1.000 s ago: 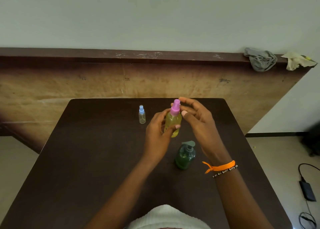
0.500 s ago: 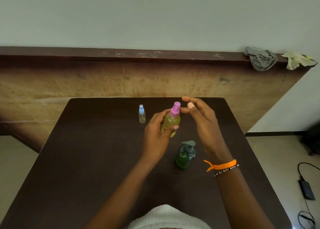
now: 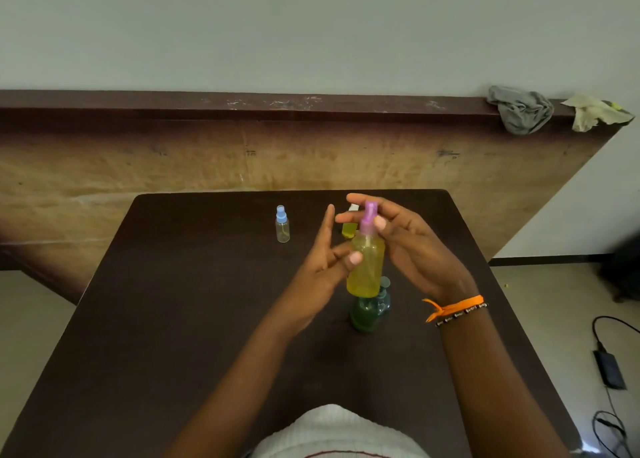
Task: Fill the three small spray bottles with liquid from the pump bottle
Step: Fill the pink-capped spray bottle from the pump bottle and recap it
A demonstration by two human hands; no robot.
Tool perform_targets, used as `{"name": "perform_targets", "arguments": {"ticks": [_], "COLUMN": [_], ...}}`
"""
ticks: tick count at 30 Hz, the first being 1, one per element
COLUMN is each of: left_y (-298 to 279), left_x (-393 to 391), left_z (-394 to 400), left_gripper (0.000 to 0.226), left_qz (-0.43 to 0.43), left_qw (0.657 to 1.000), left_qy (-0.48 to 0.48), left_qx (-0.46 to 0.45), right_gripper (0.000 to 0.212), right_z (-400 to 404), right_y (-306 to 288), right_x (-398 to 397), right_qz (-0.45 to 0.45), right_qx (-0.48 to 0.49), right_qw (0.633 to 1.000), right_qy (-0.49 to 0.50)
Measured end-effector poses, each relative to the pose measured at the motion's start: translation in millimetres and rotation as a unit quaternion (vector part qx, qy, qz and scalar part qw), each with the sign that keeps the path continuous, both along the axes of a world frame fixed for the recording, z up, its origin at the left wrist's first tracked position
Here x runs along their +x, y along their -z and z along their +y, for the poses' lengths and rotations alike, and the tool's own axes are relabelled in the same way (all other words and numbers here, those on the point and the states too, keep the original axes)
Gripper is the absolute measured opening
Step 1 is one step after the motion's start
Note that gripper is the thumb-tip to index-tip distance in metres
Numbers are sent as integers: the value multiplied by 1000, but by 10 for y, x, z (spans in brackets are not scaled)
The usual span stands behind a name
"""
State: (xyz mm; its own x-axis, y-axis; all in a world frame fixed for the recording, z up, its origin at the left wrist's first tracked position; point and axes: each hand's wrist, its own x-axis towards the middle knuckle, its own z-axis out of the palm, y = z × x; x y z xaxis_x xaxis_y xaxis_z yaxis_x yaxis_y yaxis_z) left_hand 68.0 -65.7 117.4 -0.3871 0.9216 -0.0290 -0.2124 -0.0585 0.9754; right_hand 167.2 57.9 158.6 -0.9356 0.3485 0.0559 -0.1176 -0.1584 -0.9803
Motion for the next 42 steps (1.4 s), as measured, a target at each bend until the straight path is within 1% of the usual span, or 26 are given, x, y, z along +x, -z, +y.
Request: {"name": "perform_targets", "arguments": {"ticks": [2, 4, 8, 11, 17, 23, 26, 28, 29, 33, 34, 37, 39, 42], "left_y": [20, 23, 53, 88, 120, 200, 277, 313, 327, 378, 398, 449, 499, 628], "left_x": [-13, -20, -29, -31, -37, -7, -20, -67, -97, -259, -309, -471, -584, -730], "left_z": [-8, -19, 5, 32, 59, 93, 130, 146, 157, 236, 260, 315, 338, 358], "left_gripper": [87, 95, 95, 93, 102, 101, 97, 93, 90, 83, 82, 73, 63, 52], "left_qz": [-40, -61, -60, -55, -16, 13, 55, 82, 91, 104, 112, 134, 130, 133], "left_qw": [999, 997, 998, 998, 998, 996, 992, 988, 987, 985, 983, 973, 965, 952], "left_qy": [28, 44, 4, -21, -47, -81, -89, -98, -101, -109, -109, -132, -165, -199], "left_qx": [5, 5, -16, -24, -32, -44, -71, -81, -82, -88, -93, -130, -160, -192], "right_gripper": [48, 50, 56, 45, 26, 32, 34, 34, 32, 13, 12, 22, 23, 17], "right_z": [15, 13, 17, 6, -44, -99, -59, -30, -11, 89, 141, 318, 449, 630], "right_y": [49, 99, 136, 148, 248, 353, 379, 380, 386, 456, 483, 546, 609, 771], "right_x": [4, -6, -38, -56, -118, -243, -252, -259, -273, -423, -480, -653, -789, -990], "right_qz": [-13, -20, -18, -33, -66, -92, -117, -127, -135, -178, -189, -209, -214, -211], "right_qx": [-13, -28, -51, -35, -13, -4, 12, 53, 89, 247, 278, 366, 401, 404], "right_qw": [1000, 999, 998, 997, 990, 979, 981, 980, 976, 937, 926, 894, 878, 877], "right_qy": [-10, -12, 11, 56, 125, 182, 156, 142, 146, 170, 175, 155, 149, 151]}}
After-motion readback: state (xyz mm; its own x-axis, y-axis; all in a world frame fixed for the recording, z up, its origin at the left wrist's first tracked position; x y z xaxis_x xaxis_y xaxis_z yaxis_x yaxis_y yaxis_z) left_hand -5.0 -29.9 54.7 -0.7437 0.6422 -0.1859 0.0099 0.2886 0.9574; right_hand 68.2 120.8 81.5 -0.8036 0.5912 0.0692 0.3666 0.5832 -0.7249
